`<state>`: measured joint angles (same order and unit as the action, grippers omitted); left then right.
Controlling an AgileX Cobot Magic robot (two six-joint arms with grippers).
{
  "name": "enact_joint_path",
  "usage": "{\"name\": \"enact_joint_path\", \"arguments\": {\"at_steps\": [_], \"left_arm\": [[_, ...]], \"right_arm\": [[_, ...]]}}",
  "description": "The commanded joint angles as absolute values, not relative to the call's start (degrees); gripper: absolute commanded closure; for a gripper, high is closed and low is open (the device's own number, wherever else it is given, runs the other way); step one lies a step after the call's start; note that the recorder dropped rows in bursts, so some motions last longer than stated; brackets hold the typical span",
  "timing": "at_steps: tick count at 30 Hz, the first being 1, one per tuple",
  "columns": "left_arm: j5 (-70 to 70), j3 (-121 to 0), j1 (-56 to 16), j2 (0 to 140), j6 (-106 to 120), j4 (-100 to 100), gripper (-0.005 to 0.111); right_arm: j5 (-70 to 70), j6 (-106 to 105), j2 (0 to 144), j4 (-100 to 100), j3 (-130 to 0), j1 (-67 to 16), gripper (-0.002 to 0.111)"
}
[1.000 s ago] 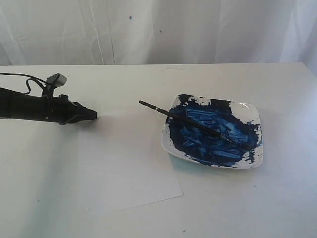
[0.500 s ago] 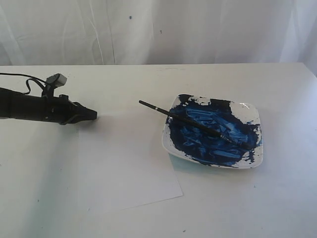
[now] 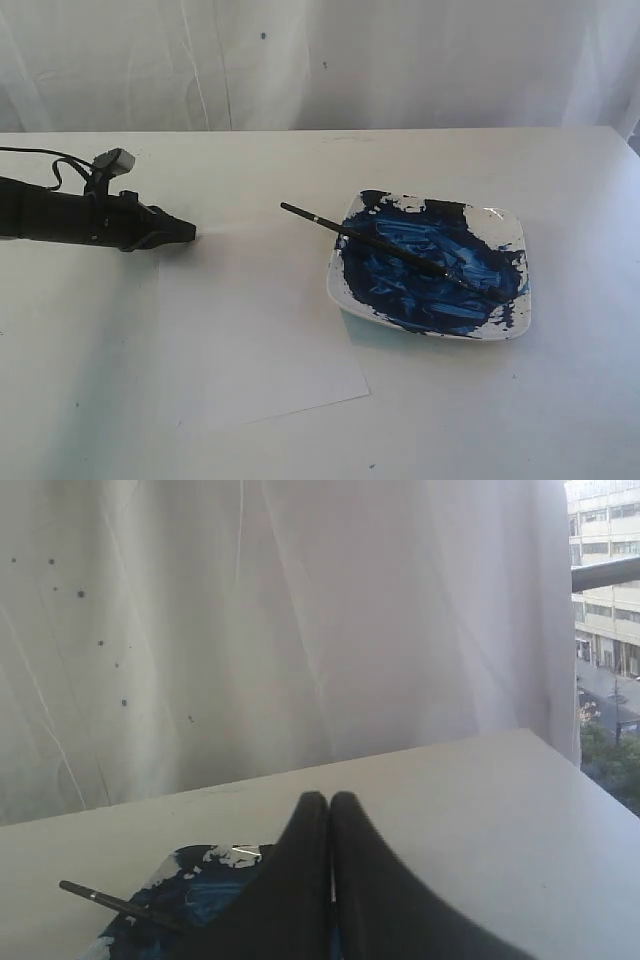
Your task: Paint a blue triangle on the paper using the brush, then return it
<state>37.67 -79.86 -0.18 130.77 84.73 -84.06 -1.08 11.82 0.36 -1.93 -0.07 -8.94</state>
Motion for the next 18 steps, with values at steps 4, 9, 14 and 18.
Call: {"name": "enact_joint_path", "arguments": {"at_steps": [4, 9, 14, 18], "left_arm": [[37.07, -79.40, -0.11, 131.34, 85.07, -82.07, 0.107], [37.07, -79.40, -0.11, 131.34, 85.07, -82.07, 0.107], [37.07, -79.40, -0.11, 131.34, 85.07, -82.07, 0.107], [37.07, -79.40, -0.11, 131.34, 85.07, -82.07, 0.107]], "right_arm": [[-5.69, 19.46, 0.00, -1.89, 0.00, -9.06, 0.108], [-6.41, 22.78, 0.00, -1.89, 0.00, -9.06, 0.108], [-5.87, 24.43, 0.00, -1.89, 0.00, -9.06, 0.108], [-4.67, 24.82, 0.00, -1.89, 0.00, -9.06, 0.108]]}}
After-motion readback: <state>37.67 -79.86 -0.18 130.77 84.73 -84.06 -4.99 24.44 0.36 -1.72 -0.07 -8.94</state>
